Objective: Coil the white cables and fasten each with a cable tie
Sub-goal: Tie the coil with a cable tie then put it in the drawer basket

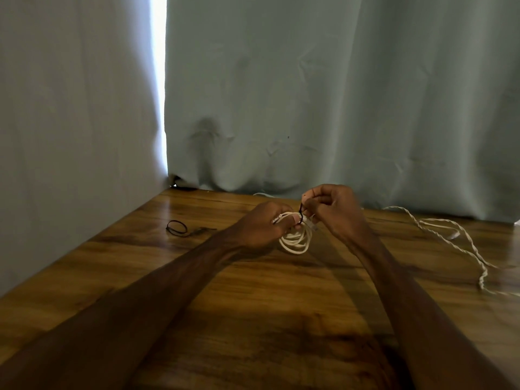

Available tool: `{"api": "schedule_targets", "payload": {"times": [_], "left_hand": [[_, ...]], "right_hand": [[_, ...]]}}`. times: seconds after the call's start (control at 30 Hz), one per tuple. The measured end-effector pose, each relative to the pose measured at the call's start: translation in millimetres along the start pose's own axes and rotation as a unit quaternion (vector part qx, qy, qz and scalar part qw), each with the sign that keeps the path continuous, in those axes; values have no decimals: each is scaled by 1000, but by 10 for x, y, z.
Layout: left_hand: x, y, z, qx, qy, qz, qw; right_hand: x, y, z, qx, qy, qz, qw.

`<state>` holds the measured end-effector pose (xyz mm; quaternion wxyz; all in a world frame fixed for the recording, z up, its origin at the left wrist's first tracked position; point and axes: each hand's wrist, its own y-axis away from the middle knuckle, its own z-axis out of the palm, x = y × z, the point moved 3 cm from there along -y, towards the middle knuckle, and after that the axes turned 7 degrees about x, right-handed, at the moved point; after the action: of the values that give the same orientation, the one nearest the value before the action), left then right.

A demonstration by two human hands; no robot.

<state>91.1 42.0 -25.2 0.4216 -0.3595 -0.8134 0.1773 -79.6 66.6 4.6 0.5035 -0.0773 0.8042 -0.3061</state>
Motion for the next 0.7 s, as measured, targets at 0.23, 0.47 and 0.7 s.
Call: {"api": "schedule_targets", "payload": {"times": [0.23, 0.47, 0.7], "left_hand": [[-52, 17, -1, -3, -1, -6, 1000], [-74, 30, 45, -15, 54, -29, 998], [-153, 54, 13, -47, 118, -76, 989]], "right_hand": [[33, 1, 13, -48, 10, -26, 998], [-14, -5, 20, -38, 59, -80, 994], [-107, 53, 85, -47, 88, -167, 981]]}}
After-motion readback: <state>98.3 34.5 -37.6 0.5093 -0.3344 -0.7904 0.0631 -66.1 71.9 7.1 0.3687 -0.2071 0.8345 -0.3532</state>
